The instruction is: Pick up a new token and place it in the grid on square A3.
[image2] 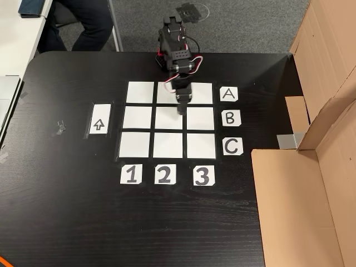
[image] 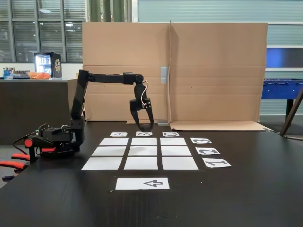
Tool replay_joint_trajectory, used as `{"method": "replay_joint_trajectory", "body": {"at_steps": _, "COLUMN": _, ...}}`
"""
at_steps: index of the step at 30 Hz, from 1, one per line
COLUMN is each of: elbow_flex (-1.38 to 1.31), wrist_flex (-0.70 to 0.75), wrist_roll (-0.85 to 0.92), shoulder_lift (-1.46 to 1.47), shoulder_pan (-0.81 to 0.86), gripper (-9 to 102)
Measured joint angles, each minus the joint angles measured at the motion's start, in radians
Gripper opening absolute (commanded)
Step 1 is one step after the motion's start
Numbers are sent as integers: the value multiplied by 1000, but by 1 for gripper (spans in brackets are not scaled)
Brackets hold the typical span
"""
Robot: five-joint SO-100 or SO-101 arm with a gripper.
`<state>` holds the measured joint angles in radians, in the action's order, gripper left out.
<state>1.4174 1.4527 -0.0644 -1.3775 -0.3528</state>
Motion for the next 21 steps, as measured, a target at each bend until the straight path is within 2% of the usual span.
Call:
{"method": "replay_joint_trajectory", "body": {"at_steps": 8, "elbow_flex": 117, "wrist_flex": 35, "wrist_roll": 0, "shoulder_lift": -83, "shoulder_pan": -179, "gripper": 8}}
{"method": "replay_joint_trajectory", "body": {"at_steps": 21, "elbow_flex": 322, "wrist_flex": 32, "wrist_roll": 0, "shoulder_lift": -178, "shoulder_pan": -301, "gripper": 8}}
